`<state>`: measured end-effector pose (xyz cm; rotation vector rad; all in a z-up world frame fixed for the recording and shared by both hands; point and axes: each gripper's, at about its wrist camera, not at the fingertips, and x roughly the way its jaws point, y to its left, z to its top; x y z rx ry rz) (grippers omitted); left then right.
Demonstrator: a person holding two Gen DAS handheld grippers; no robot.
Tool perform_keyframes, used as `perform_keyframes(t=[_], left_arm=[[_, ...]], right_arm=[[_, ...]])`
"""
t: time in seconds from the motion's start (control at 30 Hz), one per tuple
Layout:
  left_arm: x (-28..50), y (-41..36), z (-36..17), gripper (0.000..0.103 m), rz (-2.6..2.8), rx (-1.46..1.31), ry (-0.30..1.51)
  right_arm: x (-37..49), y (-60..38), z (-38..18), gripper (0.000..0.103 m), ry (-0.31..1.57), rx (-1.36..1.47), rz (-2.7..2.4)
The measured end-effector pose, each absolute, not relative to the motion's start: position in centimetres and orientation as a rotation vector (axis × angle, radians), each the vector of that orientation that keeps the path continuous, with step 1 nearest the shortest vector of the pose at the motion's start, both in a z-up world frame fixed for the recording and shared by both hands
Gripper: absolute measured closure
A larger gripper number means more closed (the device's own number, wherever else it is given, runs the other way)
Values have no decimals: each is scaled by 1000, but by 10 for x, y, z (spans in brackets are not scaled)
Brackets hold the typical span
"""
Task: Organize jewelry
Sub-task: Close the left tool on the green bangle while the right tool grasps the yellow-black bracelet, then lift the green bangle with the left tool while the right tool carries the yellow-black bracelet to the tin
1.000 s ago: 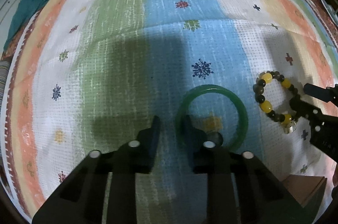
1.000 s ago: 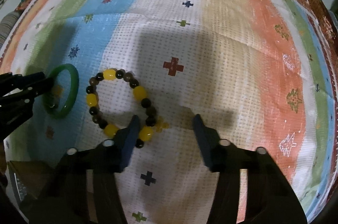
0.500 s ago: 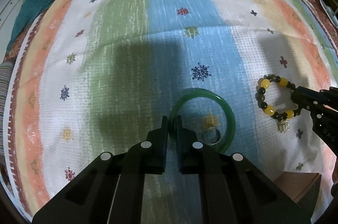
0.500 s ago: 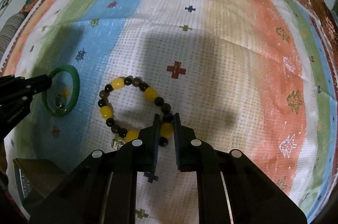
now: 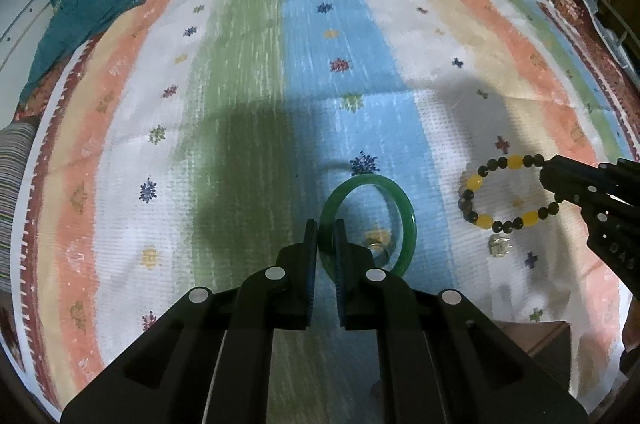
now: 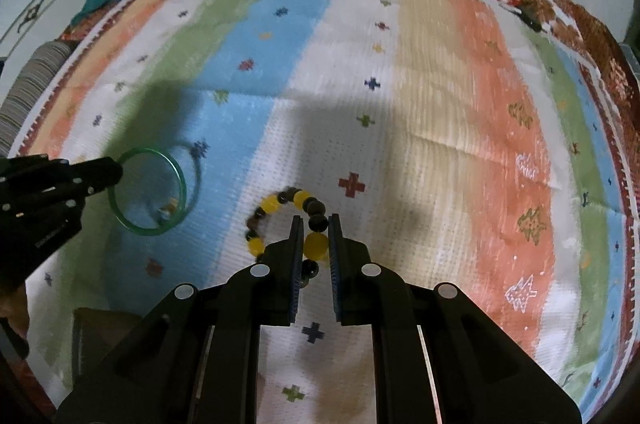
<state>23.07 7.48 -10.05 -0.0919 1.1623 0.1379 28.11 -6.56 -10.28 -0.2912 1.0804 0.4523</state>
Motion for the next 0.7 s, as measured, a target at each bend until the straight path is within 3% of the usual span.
perform_keyframes(t=[0.7], left_arm=[[211,66,-69,95,137,-113,1097]], right_arm=[[258,-67,-66,90,985,-256,456]])
